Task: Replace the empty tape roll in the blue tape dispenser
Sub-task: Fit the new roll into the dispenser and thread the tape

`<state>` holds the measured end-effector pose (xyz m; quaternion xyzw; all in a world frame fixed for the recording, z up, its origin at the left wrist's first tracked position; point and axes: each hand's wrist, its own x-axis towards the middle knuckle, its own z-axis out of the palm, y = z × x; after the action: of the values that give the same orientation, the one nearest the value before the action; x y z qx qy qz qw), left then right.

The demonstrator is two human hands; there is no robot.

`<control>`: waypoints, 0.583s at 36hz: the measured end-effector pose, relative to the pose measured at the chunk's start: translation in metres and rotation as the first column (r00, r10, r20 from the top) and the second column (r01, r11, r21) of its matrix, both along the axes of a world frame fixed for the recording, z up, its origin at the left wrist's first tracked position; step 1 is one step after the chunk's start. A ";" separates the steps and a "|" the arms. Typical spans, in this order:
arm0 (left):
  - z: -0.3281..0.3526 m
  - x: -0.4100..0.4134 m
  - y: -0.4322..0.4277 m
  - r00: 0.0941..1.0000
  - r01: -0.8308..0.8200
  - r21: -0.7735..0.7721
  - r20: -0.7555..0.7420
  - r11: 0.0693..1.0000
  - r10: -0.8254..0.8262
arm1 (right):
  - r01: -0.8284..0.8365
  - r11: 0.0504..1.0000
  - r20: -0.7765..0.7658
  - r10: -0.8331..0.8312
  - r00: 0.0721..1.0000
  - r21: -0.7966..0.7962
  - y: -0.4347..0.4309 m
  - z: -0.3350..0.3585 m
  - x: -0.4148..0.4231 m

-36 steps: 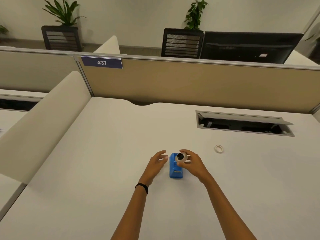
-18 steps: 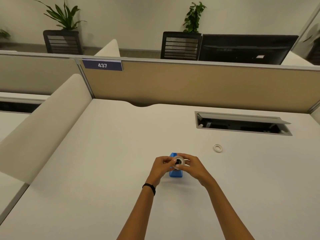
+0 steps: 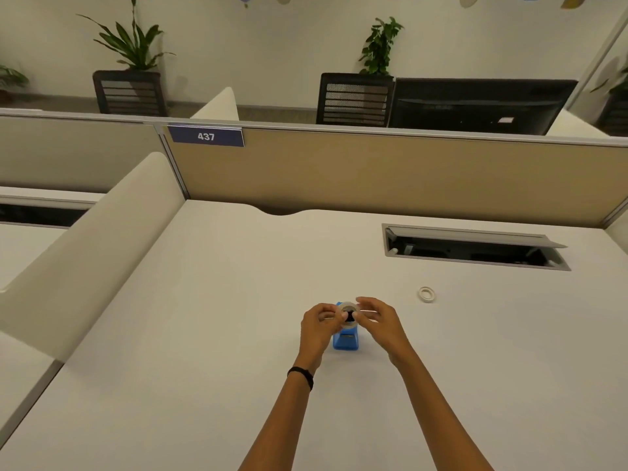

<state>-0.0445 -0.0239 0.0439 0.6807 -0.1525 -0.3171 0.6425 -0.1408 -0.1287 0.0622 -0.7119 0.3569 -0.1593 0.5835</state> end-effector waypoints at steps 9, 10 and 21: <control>0.002 -0.010 -0.005 0.984 -0.007 -0.056 0.176 0.998 0.017 | 0.022 0.994 0.000 -0.022 1.000 0.107 0.002 0.005 0.001; 0.002 -0.010 -0.005 0.981 0.000 -0.057 0.192 0.998 0.011 | 0.016 0.993 0.013 -0.018 1.000 0.114 0.002 0.007 0.001; 0.000 -0.012 -0.006 0.951 0.105 -0.037 0.297 0.994 -0.089 | 0.023 0.998 -0.014 -0.022 1.000 0.061 -0.002 0.003 0.008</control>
<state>-0.0560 -0.0300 0.0444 0.6950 -0.2880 -0.2393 0.6138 -0.1327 -0.1312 0.0653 -0.6909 0.3734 -0.1501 0.6006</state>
